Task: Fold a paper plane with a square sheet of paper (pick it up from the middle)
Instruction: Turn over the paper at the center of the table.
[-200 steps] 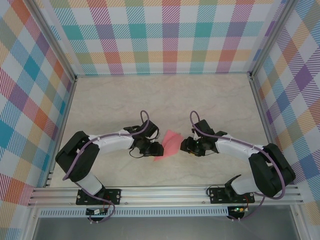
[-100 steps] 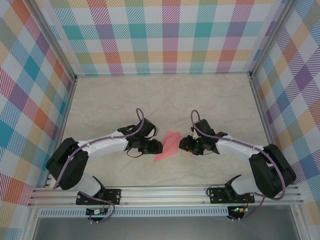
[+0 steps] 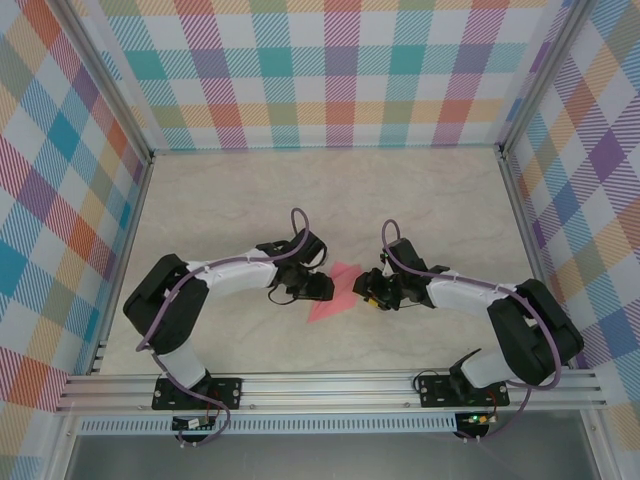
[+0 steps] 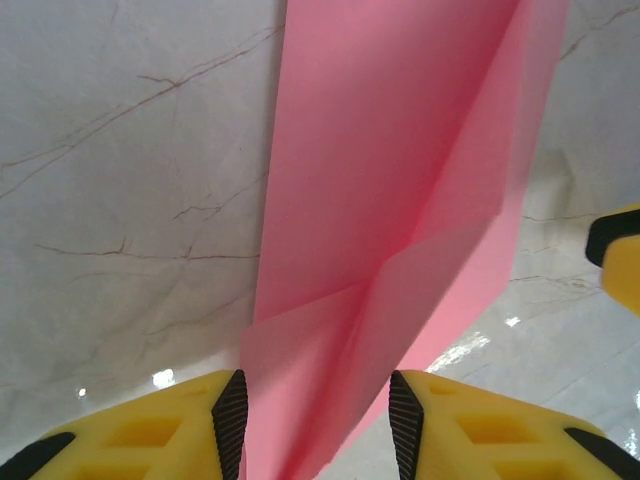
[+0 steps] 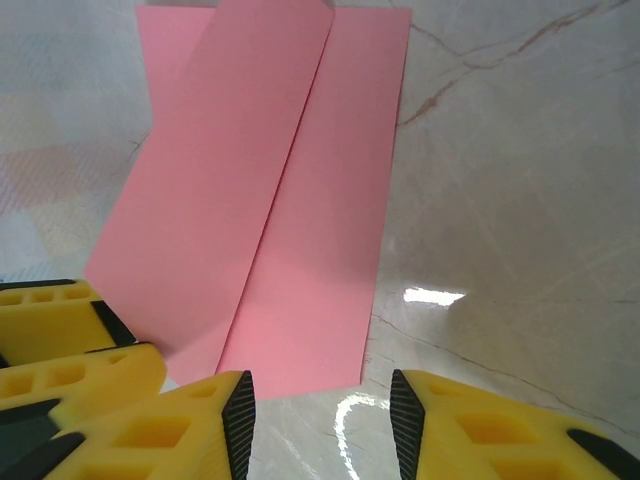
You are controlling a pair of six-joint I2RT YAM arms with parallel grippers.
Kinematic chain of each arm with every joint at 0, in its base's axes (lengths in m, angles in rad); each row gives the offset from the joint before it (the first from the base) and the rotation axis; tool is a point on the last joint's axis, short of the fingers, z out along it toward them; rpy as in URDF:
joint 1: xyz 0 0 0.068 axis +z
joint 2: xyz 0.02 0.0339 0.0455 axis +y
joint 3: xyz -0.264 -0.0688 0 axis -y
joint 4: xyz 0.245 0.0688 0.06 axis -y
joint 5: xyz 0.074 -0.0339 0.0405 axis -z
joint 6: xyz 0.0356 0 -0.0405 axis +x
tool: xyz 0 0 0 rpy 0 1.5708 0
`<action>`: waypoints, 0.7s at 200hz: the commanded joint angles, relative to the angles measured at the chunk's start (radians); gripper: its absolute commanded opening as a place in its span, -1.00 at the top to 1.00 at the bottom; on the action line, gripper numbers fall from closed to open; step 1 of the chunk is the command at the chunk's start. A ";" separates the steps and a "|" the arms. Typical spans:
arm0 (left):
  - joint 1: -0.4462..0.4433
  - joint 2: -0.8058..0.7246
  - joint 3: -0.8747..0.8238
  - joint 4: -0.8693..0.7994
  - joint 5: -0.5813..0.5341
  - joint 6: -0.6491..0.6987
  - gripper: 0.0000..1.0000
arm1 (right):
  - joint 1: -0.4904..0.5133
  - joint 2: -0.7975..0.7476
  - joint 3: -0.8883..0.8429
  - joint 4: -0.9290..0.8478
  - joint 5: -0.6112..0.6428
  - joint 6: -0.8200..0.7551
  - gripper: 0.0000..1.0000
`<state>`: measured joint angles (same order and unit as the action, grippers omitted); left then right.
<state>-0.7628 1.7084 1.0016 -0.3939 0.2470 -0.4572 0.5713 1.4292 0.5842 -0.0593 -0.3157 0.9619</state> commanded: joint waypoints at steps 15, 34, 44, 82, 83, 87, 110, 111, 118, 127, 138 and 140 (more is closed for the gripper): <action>-0.011 0.035 0.034 -0.045 -0.028 0.025 0.15 | 0.009 0.017 -0.003 0.024 -0.029 0.011 0.14; -0.012 0.043 0.040 -0.049 -0.039 0.021 0.21 | 0.009 0.023 -0.004 0.039 -0.044 0.016 0.15; -0.012 0.052 0.045 -0.054 -0.040 0.016 0.26 | 0.009 0.027 -0.005 0.049 -0.050 0.022 0.15; -0.011 0.068 0.041 -0.043 -0.017 -0.009 0.41 | 0.010 0.038 -0.011 0.056 -0.040 0.065 0.10; -0.011 0.067 0.041 -0.043 -0.017 -0.011 0.41 | 0.010 0.038 -0.011 0.058 -0.040 0.066 0.10; -0.011 0.068 0.040 -0.042 -0.017 -0.014 0.42 | 0.010 0.039 -0.016 0.068 -0.041 0.074 0.10; -0.012 0.067 0.034 -0.035 -0.015 -0.030 0.46 | 0.010 0.054 -0.021 0.080 -0.037 0.108 0.09; -0.011 0.067 0.033 -0.034 -0.015 -0.031 0.46 | 0.010 0.055 -0.021 0.081 -0.037 0.108 0.09; -0.011 0.069 0.033 -0.035 -0.019 -0.034 0.46 | 0.010 0.065 -0.023 0.094 -0.045 0.112 0.09; -0.011 0.070 0.032 -0.038 -0.024 -0.036 0.46 | 0.010 0.079 -0.022 0.113 -0.059 0.119 0.10; -0.012 0.071 0.032 -0.040 -0.025 -0.036 0.46 | 0.010 0.094 -0.020 0.129 -0.071 0.126 0.10; -0.011 0.072 0.033 -0.041 -0.025 -0.035 0.46 | 0.010 0.095 -0.020 0.133 -0.073 0.129 0.10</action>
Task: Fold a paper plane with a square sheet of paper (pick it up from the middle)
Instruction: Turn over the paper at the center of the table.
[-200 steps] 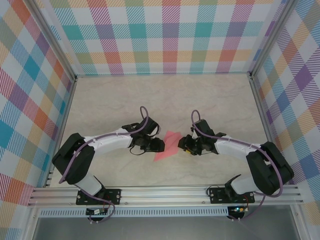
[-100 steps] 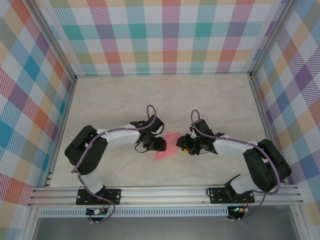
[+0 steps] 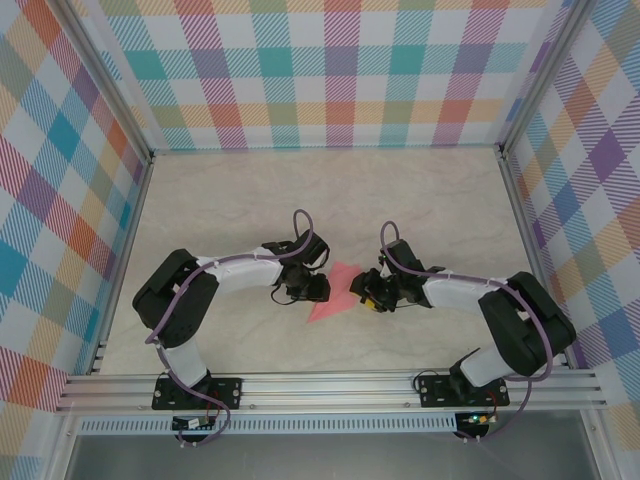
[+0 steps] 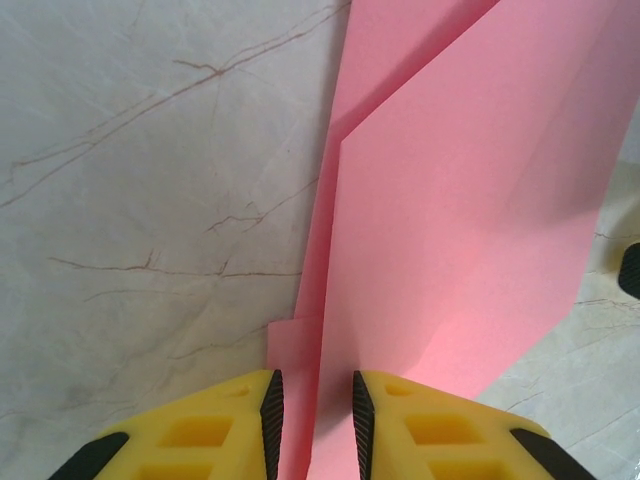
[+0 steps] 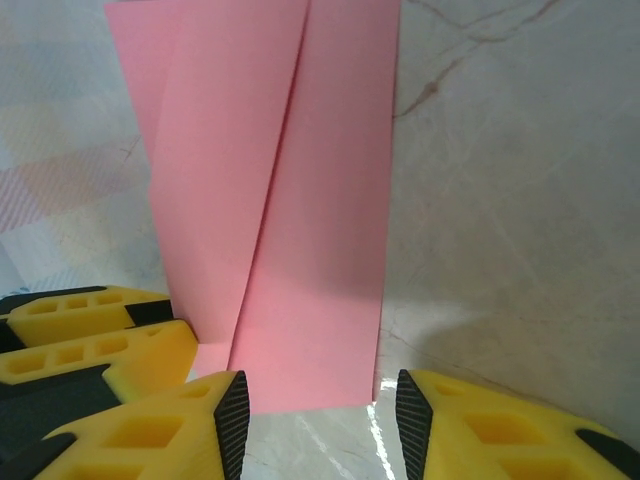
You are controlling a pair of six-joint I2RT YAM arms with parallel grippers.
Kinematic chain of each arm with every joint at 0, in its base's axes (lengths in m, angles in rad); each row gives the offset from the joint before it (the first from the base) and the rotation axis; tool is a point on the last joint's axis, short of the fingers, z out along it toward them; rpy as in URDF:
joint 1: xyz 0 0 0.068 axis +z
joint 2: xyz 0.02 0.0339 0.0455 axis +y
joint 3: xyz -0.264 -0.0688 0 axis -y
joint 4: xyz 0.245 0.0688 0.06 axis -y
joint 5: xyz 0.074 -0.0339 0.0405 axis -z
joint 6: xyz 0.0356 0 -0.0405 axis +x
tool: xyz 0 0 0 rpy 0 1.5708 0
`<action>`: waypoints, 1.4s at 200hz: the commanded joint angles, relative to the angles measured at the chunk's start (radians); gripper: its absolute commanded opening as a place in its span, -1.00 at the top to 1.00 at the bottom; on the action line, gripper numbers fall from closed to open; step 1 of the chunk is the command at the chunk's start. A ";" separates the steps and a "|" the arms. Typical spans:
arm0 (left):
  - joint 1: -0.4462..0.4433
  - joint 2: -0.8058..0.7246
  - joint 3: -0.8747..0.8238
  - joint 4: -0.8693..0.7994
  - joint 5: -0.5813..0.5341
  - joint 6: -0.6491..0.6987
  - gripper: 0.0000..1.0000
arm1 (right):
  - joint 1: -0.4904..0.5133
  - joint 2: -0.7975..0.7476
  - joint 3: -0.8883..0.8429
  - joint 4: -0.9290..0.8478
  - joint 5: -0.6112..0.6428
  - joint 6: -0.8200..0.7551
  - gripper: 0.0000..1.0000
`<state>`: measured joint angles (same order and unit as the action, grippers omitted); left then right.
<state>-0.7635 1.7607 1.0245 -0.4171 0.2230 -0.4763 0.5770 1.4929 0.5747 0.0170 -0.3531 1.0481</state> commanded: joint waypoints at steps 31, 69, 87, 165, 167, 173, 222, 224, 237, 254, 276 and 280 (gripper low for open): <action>-0.010 0.022 0.014 -0.033 -0.018 -0.012 0.46 | 0.007 0.061 0.000 0.066 -0.046 0.047 0.12; -0.011 0.022 0.021 -0.037 -0.022 -0.009 0.46 | 0.012 0.073 0.000 0.073 -0.051 0.047 0.17; -0.011 0.022 0.022 -0.036 -0.022 -0.009 0.46 | 0.014 0.062 0.001 0.072 -0.055 0.045 0.20; -0.011 0.029 0.025 -0.040 -0.021 -0.007 0.46 | 0.027 0.009 0.012 0.005 -0.040 0.008 0.23; -0.011 0.029 0.025 -0.040 -0.021 -0.007 0.46 | 0.029 0.008 0.013 0.006 -0.044 0.005 0.23; -0.010 0.029 0.025 -0.040 -0.021 -0.008 0.46 | 0.032 0.007 0.018 0.002 -0.048 0.000 0.23; -0.011 0.026 0.022 -0.042 -0.021 -0.006 0.46 | 0.044 0.030 0.038 -0.059 0.005 0.001 0.18; -0.011 0.026 0.022 -0.043 -0.021 -0.007 0.46 | 0.044 0.033 0.039 -0.057 0.004 0.001 0.17; -0.011 0.029 0.022 -0.043 -0.020 -0.007 0.46 | 0.044 0.060 0.047 -0.045 0.003 0.007 0.17; -0.010 0.031 0.024 -0.042 -0.017 -0.006 0.46 | 0.044 0.092 0.046 0.001 -0.005 0.025 0.20; -0.011 0.032 0.026 -0.046 -0.018 -0.004 0.46 | 0.044 0.102 0.046 0.040 -0.005 0.044 0.21; -0.011 0.031 0.025 -0.048 -0.017 -0.004 0.46 | 0.044 0.102 0.051 0.041 -0.004 0.044 0.21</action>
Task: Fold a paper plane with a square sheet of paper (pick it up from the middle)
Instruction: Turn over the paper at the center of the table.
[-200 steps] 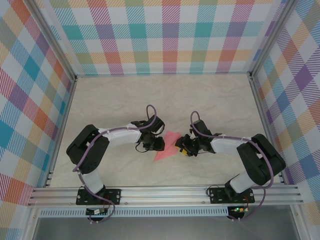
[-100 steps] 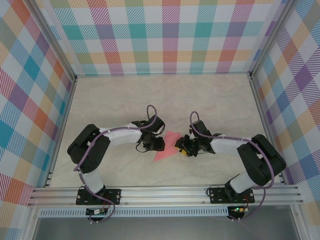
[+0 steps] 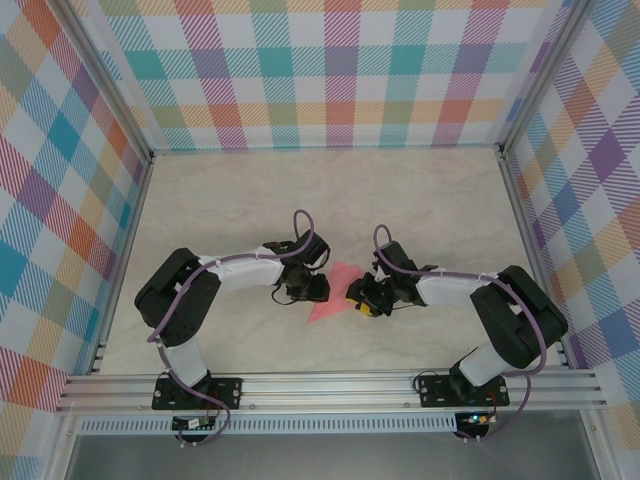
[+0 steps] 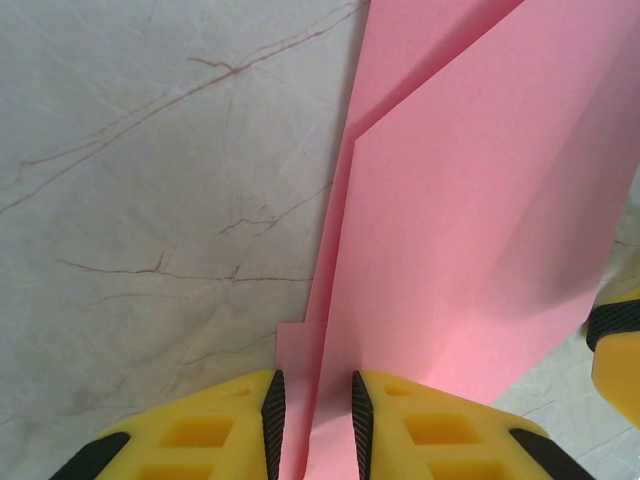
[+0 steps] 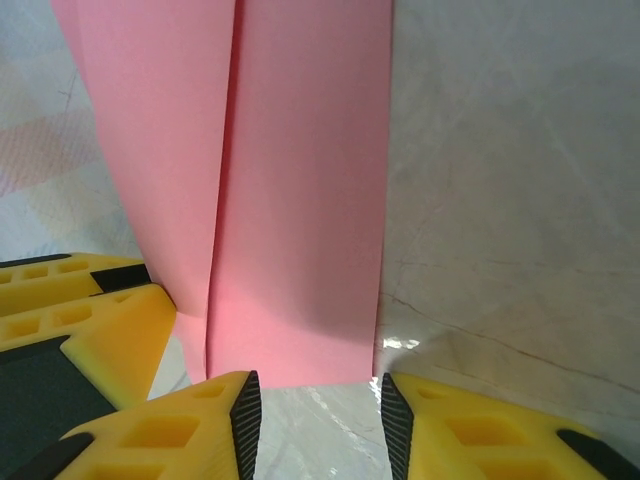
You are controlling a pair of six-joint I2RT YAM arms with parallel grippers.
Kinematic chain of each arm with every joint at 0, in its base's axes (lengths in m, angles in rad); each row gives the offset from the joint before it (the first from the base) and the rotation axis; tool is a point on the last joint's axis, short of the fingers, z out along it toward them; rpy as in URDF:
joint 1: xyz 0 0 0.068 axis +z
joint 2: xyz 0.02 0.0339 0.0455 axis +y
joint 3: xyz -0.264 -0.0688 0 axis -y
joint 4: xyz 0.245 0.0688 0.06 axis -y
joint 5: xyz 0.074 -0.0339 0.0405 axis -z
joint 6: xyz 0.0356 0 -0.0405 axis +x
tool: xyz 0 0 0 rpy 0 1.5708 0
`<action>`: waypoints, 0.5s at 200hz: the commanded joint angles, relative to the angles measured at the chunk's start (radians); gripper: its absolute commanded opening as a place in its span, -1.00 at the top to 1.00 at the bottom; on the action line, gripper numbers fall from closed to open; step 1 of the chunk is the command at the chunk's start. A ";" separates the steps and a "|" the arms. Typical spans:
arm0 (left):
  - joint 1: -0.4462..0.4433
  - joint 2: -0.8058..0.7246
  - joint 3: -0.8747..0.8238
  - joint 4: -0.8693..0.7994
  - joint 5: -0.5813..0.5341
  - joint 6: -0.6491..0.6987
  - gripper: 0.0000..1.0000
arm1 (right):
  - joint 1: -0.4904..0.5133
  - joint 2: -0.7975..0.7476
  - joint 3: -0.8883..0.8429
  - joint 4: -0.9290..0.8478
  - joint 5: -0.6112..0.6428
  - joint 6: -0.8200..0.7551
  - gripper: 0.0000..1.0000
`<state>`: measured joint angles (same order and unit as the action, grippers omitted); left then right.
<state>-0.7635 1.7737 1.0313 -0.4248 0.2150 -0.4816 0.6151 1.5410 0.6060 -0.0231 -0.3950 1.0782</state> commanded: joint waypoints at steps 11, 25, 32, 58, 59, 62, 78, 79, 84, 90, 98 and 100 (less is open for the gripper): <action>-0.010 0.017 0.018 -0.044 -0.012 0.001 0.46 | 0.006 0.047 0.019 0.091 0.050 0.025 0.23; -0.011 0.016 0.016 -0.045 -0.011 0.003 0.46 | 0.007 0.044 0.019 0.105 0.065 0.035 0.24; -0.011 0.016 0.016 -0.045 -0.011 0.003 0.46 | 0.005 0.047 0.024 0.105 0.067 0.035 0.24; -0.010 0.014 0.016 -0.045 -0.011 0.004 0.46 | 0.005 0.057 0.025 0.152 0.055 0.044 0.21; -0.011 0.014 0.016 -0.044 -0.011 0.003 0.46 | 0.005 0.057 0.026 0.155 0.055 0.045 0.21; -0.010 0.013 0.016 -0.044 -0.011 0.003 0.46 | 0.005 0.058 0.026 0.161 0.053 0.045 0.21; -0.010 0.011 0.018 -0.045 -0.012 0.003 0.46 | 0.005 0.056 0.025 0.172 0.056 0.052 0.21; -0.011 0.012 0.019 -0.045 -0.012 0.003 0.46 | 0.005 0.055 0.025 0.173 0.057 0.051 0.22; -0.011 0.011 0.018 -0.045 -0.013 0.003 0.46 | 0.005 0.051 0.023 0.176 0.060 0.051 0.22; -0.011 0.010 0.018 -0.048 -0.014 0.003 0.46 | 0.005 0.044 0.021 0.176 0.066 0.052 0.22; -0.011 0.009 0.019 -0.048 -0.015 0.003 0.46 | 0.005 0.038 0.021 0.171 0.071 0.050 0.22; -0.011 0.008 0.019 -0.048 -0.015 0.003 0.46 | 0.005 0.036 0.021 0.172 0.071 0.048 0.22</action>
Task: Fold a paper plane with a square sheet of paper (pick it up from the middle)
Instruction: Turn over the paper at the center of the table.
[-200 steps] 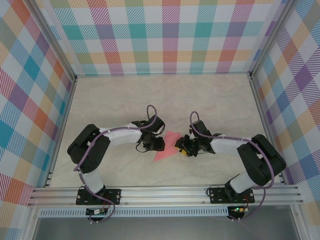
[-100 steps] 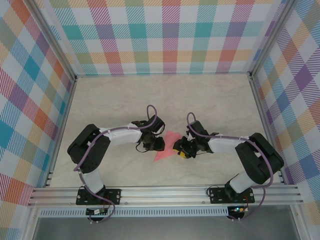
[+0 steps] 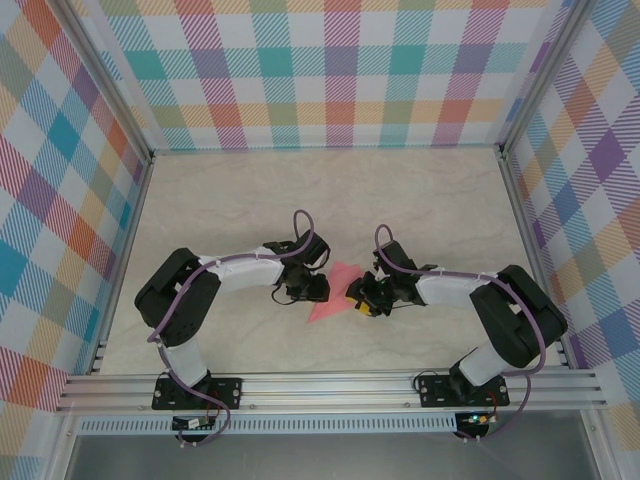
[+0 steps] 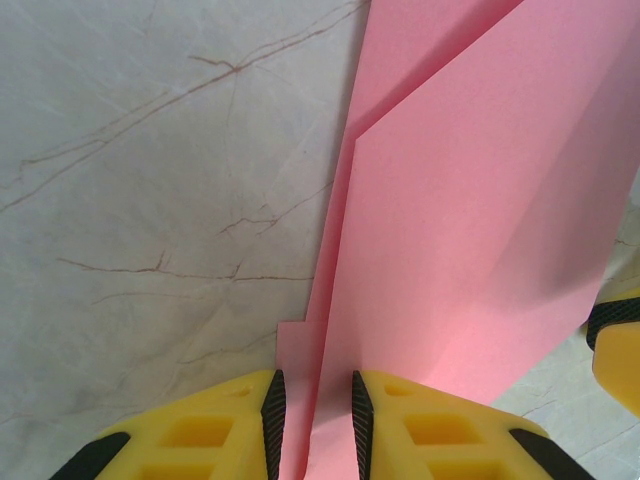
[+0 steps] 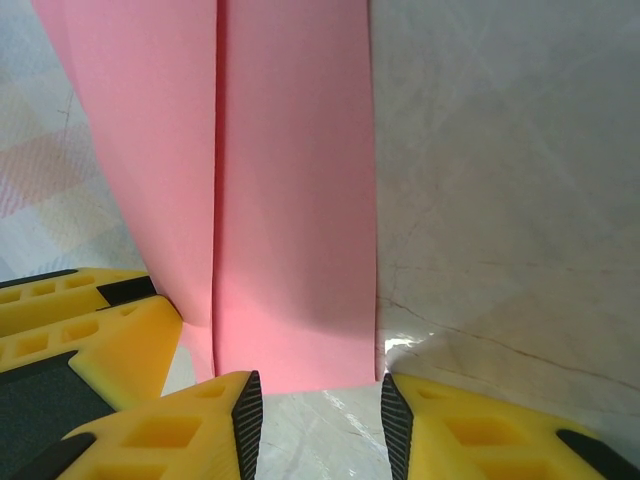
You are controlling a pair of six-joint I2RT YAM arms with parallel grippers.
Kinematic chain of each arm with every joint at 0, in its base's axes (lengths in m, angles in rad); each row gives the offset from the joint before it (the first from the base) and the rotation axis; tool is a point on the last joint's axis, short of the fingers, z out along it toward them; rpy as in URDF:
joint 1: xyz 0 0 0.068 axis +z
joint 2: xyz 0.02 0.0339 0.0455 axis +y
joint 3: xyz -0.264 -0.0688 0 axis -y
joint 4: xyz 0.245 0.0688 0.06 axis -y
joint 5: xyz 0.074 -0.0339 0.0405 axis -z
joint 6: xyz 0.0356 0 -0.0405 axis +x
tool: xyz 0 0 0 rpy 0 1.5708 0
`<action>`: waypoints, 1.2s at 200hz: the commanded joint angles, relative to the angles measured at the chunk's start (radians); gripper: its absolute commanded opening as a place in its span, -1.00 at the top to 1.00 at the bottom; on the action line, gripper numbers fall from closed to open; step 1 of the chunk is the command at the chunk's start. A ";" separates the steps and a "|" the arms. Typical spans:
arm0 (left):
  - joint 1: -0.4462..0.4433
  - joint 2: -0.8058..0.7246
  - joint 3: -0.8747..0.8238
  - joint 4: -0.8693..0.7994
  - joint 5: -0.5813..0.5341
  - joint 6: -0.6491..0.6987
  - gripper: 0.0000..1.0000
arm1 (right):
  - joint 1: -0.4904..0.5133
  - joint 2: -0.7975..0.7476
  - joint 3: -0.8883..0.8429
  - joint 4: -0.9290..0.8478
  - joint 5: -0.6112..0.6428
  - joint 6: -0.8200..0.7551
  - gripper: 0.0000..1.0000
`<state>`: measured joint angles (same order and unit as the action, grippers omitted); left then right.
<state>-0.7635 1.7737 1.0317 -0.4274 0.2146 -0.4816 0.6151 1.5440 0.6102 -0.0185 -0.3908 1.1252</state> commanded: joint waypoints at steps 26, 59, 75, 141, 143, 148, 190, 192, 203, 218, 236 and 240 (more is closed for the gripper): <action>-0.010 0.006 0.016 -0.046 -0.017 0.003 0.46 | 0.005 0.018 0.018 0.166 0.066 -0.006 0.24; -0.011 0.008 0.015 -0.042 -0.014 0.003 0.46 | 0.005 0.014 0.017 0.153 0.074 -0.013 0.27; -0.011 0.009 0.016 -0.042 -0.012 0.004 0.46 | 0.005 0.016 0.016 0.159 0.070 -0.013 0.30; -0.010 0.006 0.017 -0.044 -0.015 0.003 0.47 | 0.005 0.022 0.018 0.174 0.062 -0.027 0.19; -0.011 0.006 0.018 -0.044 -0.016 0.003 0.46 | 0.005 0.023 0.018 0.175 0.061 -0.026 0.18; -0.010 0.004 0.019 -0.046 -0.017 0.003 0.47 | 0.005 0.025 0.016 0.179 0.060 -0.025 0.17; -0.011 -0.002 0.018 -0.044 -0.017 0.001 0.46 | 0.007 0.054 0.007 0.251 0.038 -0.042 0.18; -0.011 -0.002 0.018 -0.044 -0.017 0.001 0.46 | 0.006 0.056 0.007 0.254 0.038 -0.043 0.18; -0.011 -0.004 0.019 -0.042 -0.018 -0.001 0.46 | 0.008 0.066 0.004 0.282 0.032 -0.051 0.21; -0.010 -0.002 0.020 -0.041 -0.018 -0.002 0.46 | 0.012 0.068 0.001 0.331 0.019 -0.063 0.24; -0.010 -0.003 0.019 -0.035 -0.018 -0.007 0.46 | 0.018 0.070 0.014 0.307 0.048 -0.078 0.26; -0.010 -0.002 0.020 -0.035 -0.019 -0.008 0.46 | 0.018 0.074 0.011 0.309 0.051 -0.078 0.26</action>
<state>-0.7635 1.7737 1.0325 -0.4278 0.2146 -0.4820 0.6220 1.6020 0.6106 0.2443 -0.3447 1.0840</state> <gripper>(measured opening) 0.269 0.373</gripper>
